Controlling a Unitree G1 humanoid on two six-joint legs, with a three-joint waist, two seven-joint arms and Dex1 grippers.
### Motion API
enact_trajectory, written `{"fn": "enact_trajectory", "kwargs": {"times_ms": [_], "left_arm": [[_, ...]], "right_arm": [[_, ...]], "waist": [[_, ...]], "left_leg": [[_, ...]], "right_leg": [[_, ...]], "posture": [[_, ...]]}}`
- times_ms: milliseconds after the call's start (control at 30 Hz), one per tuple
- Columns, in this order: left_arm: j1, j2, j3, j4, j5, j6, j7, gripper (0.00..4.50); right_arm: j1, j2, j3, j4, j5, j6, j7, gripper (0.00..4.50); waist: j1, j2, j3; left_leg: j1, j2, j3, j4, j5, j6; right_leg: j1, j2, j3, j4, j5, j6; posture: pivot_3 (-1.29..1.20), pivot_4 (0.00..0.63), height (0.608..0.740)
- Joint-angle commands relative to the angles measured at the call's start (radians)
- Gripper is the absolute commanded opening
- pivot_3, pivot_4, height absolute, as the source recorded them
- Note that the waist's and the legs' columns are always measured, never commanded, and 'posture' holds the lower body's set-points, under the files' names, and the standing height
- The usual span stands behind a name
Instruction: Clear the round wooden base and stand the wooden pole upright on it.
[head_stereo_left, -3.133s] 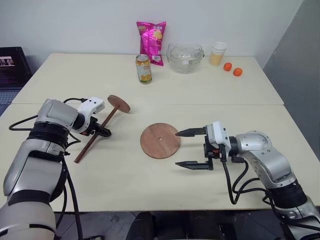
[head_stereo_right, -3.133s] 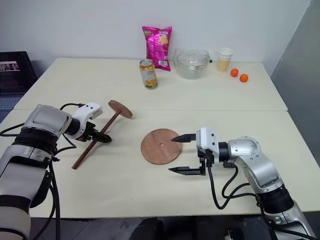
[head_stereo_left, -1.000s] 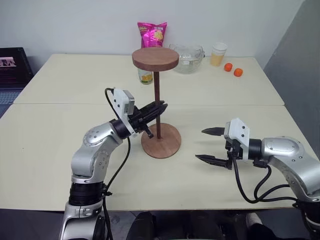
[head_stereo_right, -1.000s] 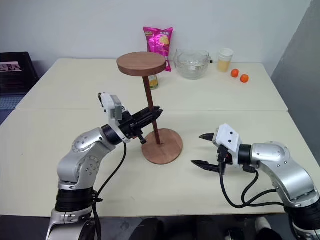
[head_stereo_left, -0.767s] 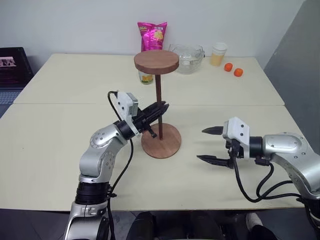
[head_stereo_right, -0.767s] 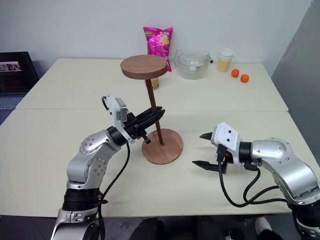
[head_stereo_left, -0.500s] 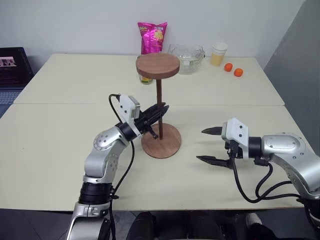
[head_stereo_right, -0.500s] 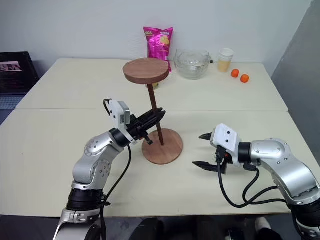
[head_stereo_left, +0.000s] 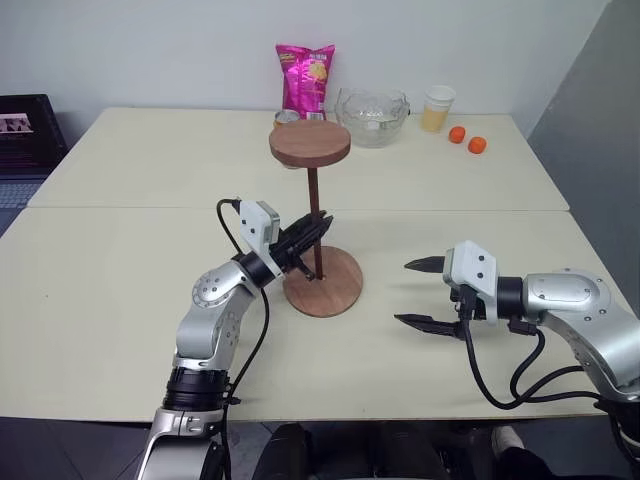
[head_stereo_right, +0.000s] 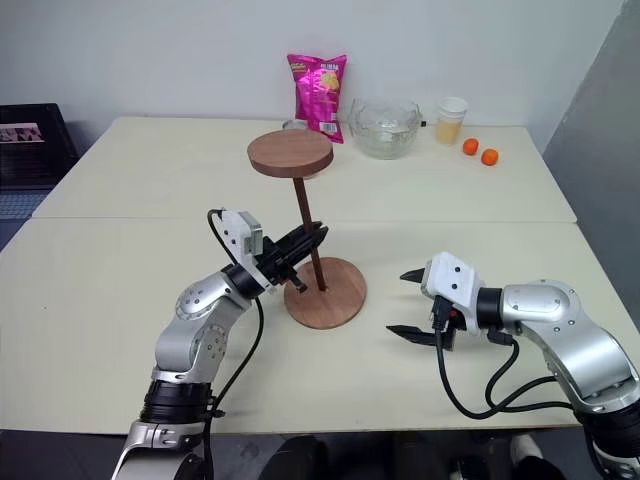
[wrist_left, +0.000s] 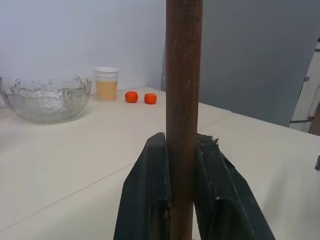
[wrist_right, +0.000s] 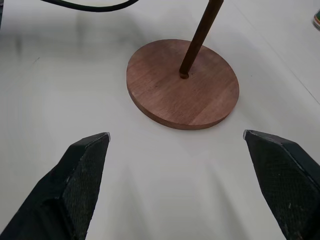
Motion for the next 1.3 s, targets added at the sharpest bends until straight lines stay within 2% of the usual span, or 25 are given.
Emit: {"fn": "enact_trajectory", "kwargs": {"times_ms": [33,1300], "left_arm": [[0.015,0.002,-0.023,0.001,0.001,-0.023,-0.022,0.25],[0.033,-0.001,-0.063,0.012,0.043,-0.075,0.005,0.25]], "right_arm": [[-0.002,-0.007,-0.006,-0.028,0.000,-0.012,0.003,4.50],[-0.003,-0.006,0.009,-0.040,0.007,-0.003,0.006,4.50]], "waist": [[0.000,0.000,0.000],[0.000,0.000,0.000]], "left_leg": [[0.000,0.000,0.000,0.000,0.000,0.000],[0.001,0.000,0.000,0.000,0.000,0.000]], "right_leg": [[0.000,0.000,0.000,0.000,0.000,0.000],[0.001,0.000,0.000,0.000,0.000,0.000]], "posture": [[0.00,0.150,0.740],[0.00,0.150,0.740]]}}
